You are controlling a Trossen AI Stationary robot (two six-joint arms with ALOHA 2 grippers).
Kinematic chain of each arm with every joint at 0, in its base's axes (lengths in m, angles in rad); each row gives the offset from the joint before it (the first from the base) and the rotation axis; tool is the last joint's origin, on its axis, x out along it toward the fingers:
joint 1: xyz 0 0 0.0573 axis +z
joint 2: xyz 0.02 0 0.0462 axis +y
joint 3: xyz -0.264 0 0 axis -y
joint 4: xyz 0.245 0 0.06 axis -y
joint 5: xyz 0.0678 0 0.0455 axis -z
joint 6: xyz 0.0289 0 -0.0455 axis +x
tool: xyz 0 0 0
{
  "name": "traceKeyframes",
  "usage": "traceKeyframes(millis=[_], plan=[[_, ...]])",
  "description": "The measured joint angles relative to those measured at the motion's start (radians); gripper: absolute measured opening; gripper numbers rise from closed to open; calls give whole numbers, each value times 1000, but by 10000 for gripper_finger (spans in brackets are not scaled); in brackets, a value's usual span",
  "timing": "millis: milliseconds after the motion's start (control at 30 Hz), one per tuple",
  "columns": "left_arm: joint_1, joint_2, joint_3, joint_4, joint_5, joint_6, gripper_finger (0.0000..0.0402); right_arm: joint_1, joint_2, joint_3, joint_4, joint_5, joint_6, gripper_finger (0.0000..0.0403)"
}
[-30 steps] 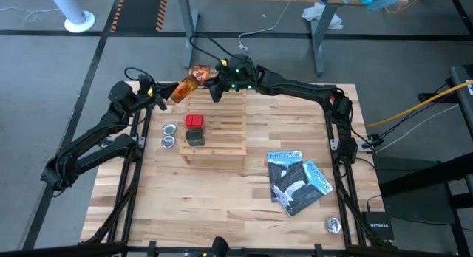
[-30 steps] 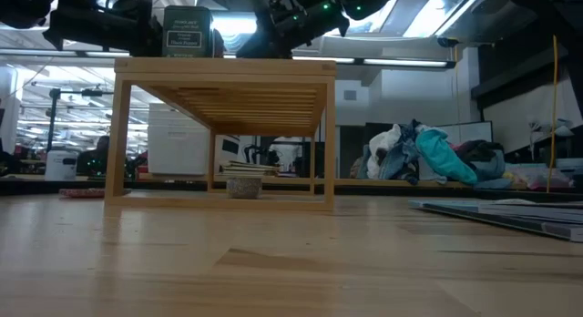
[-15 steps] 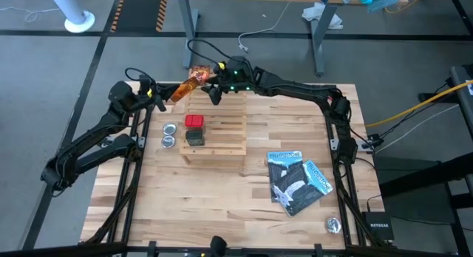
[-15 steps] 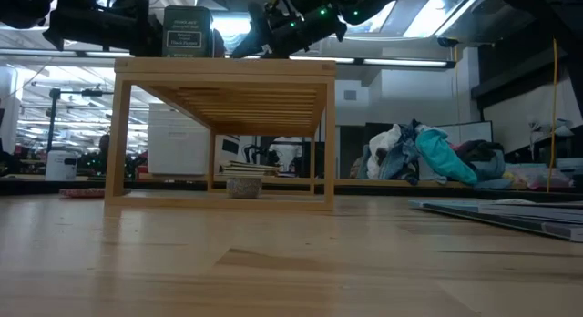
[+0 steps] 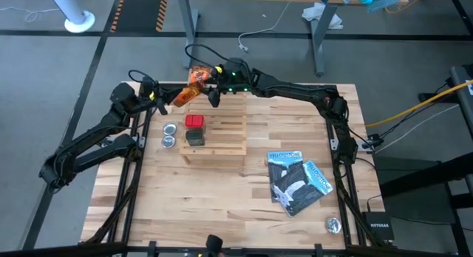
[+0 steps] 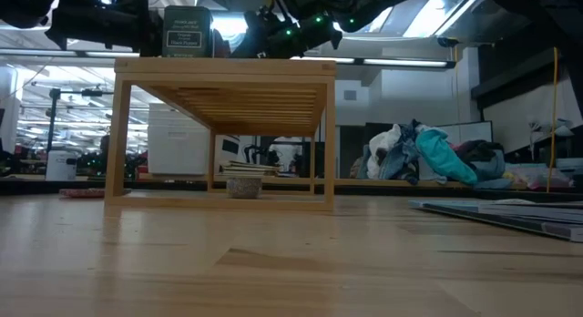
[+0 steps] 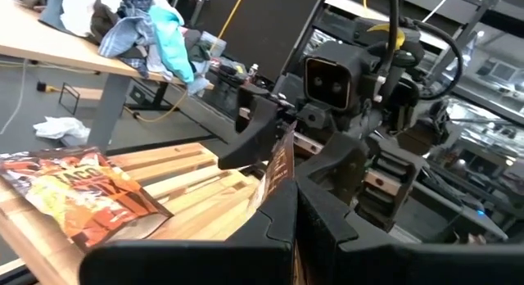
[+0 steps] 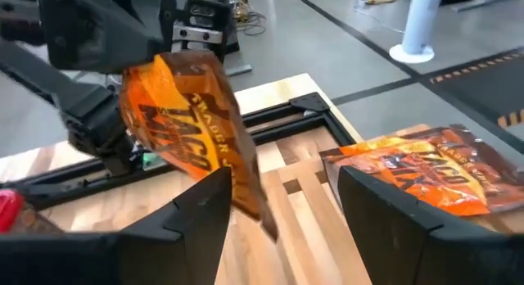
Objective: Shelf spices
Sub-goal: Remove the orange seasoning pack from the shelf
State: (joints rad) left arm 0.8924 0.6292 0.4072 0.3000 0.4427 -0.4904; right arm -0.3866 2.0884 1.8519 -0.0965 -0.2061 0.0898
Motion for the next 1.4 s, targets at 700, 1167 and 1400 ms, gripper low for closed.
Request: traceKeyframes(millis=[700, 1167, 1400], plan=[[-28, 0, 0, 11, 0, -11, 0, 0, 38, 0, 46, -136, -10, 97], [-29, -1, 0, 16, 0, -5, 0, 0, 38, 0, 89, -185, -19, 5], [-4, 1, 0, 88, 0, -1, 0, 1, 38, 0, 76, -191, -17, 3]])
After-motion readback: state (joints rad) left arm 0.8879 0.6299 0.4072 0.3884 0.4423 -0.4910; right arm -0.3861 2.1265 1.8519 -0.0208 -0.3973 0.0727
